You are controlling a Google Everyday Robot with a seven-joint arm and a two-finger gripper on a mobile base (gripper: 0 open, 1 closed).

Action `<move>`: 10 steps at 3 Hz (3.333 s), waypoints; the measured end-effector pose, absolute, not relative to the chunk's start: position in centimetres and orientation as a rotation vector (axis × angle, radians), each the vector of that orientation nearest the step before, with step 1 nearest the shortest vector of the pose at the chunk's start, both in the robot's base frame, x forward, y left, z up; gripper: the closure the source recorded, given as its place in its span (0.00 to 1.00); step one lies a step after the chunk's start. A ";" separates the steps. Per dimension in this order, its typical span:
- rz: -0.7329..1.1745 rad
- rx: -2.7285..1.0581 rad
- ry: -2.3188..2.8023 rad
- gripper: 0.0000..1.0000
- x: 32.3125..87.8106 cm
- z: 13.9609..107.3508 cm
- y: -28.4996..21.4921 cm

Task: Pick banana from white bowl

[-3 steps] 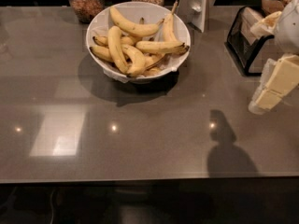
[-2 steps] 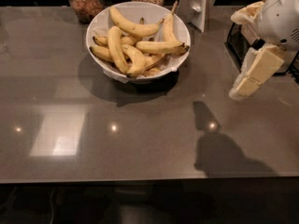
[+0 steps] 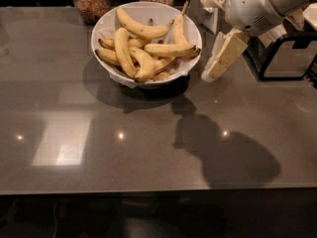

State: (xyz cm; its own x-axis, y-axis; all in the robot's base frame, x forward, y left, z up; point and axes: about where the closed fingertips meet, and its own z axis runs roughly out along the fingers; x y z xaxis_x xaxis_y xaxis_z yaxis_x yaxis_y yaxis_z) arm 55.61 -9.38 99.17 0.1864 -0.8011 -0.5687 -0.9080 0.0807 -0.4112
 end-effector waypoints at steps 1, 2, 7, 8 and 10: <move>0.183 -1.729 1.624 0.00 55.6 99.2 -9.4; 0.129 -1.813 1.564 0.00 57.4 98.3 -8.4; 0.036 -2.005 1.460 0.43 66.9 91.6 -3.1; 0.008 -2.028 1.469 0.50 67.5 90.5 -2.9; -0.067 -2.068 1.467 0.93 67.3 90.3 -2.6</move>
Offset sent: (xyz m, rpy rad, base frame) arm 0.0446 0.0189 -0.0222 -0.1399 -0.0996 0.1367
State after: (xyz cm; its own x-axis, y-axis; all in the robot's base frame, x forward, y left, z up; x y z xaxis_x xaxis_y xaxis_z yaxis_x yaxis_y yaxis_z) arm 67.30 -2.58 90.33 0.3894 -0.8744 -0.2895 -0.8442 -0.2132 -0.4918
